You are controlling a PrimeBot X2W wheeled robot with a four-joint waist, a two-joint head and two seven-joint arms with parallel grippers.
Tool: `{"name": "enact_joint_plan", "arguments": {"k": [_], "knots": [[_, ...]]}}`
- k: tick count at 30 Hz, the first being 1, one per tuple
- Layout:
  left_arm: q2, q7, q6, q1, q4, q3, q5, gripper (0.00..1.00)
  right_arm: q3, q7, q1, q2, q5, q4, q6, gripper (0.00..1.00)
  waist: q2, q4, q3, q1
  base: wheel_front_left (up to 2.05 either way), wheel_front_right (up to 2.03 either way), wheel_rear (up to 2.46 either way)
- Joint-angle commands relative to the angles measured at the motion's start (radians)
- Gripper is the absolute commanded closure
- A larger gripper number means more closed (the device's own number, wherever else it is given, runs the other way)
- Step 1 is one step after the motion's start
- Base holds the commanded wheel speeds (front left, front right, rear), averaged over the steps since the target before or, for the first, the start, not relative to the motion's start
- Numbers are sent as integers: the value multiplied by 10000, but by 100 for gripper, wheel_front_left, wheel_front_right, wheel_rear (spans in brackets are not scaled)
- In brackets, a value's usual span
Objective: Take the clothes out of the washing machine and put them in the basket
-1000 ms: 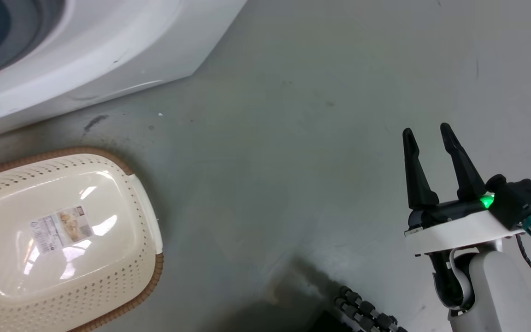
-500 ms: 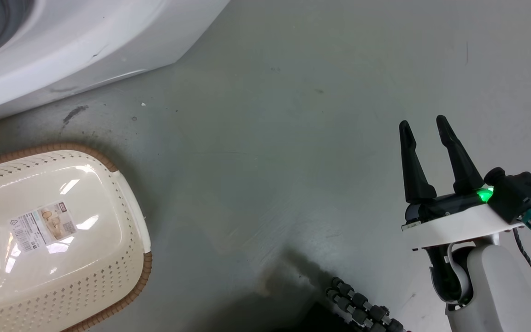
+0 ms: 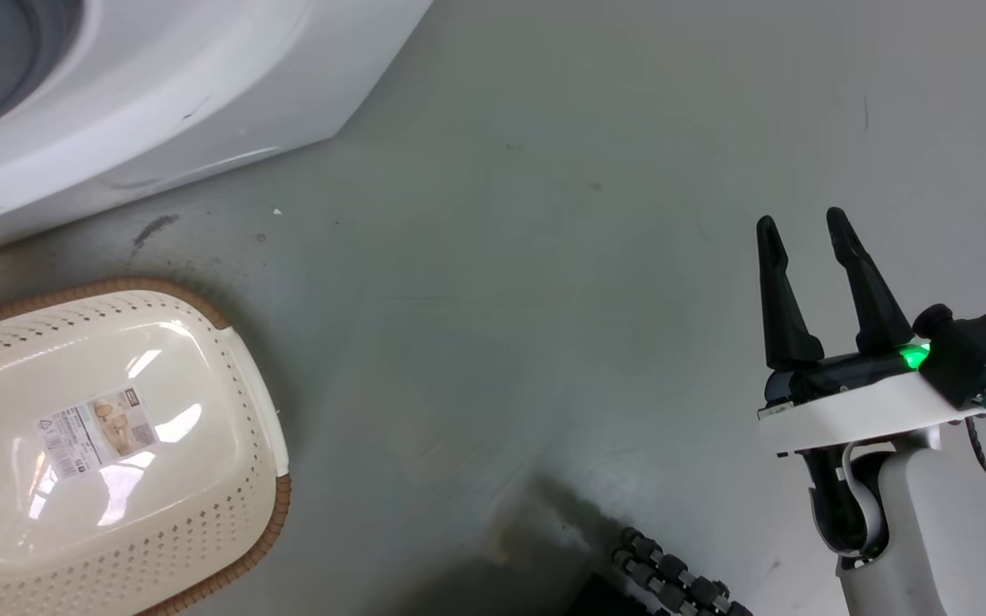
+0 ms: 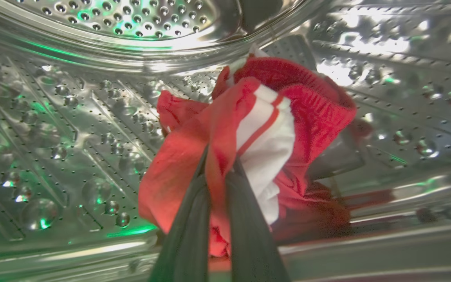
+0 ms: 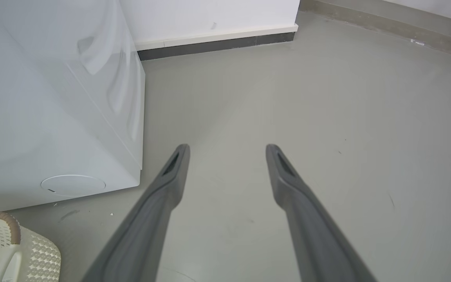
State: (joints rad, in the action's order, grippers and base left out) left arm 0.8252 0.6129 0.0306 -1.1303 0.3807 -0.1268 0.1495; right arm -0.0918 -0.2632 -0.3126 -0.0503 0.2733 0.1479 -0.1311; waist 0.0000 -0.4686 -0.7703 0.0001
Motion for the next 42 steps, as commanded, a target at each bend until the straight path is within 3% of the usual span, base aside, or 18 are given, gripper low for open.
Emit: {"name": "enact_joint_plan", "arguments": {"k": [1, 11, 22, 32, 42], "knots": [[-157, -498, 127, 253, 92, 42, 80, 100, 88, -18, -40, 1, -61, 3, 7, 0, 0, 78, 204, -1, 0, 0, 0], [-1405, -4009, 661, 1791, 1503, 553, 929, 100, 445, -18, 366, -2, -523, -35, 7, 0, 0, 621, 1525, -1, 0, 0, 0], [-2853, -7309, 316, 3061, 2913, 642, 1707, 100, 926, -19, 1074, -3, -1259, 65, 7, 0, 0, 1714, 3615, -1, 0, 0, 0], [-3660, -8420, 115, 4236, 2796, 428, 1964, 100, 1246, -19, 1784, -5, -1716, 127, 7, 0, 0, 2494, 5459, -1, 0, 0, 0], [-4137, -8718, 219, 6054, 982, 380, 2121, 100, 1436, 329, 2487, -2, -1957, -203, 7, 0, 0, 3092, 6486, -1, 0, 0, 0]]}}
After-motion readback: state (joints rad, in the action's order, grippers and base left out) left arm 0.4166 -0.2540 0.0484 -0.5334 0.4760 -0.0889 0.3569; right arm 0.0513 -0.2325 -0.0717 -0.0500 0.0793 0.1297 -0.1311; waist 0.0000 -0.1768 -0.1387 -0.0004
